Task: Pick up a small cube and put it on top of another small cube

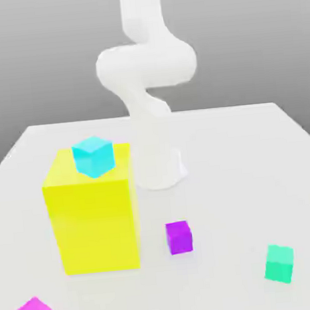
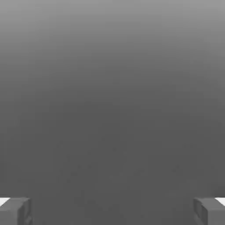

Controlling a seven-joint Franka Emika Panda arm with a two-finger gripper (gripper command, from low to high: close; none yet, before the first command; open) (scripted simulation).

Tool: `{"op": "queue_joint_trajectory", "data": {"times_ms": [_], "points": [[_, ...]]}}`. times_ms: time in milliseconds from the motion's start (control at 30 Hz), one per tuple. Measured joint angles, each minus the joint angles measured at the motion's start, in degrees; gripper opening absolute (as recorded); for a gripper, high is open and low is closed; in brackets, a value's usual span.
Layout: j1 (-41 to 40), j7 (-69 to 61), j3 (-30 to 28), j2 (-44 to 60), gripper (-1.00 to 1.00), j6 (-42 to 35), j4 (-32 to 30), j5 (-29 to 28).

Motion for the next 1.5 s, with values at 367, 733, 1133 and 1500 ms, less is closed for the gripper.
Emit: {"op": "queue_joint_trajectory", "data": {"times_ms": [367,733,1133,1500], "points": [[11.1,-17.5,0.7,23.2,0.0,10.3,-5.4,3.1],[19.2,-30.8,4.5,46.0,0.0,20.5,-10.7,0.5],[22.5,-31.3,3.0,63.8,-1.0,32.2,-10.2,-5.1],[18.7,-30.8,2.0,53.8,-1.0,22.5,-10.8,-1.9]]}}
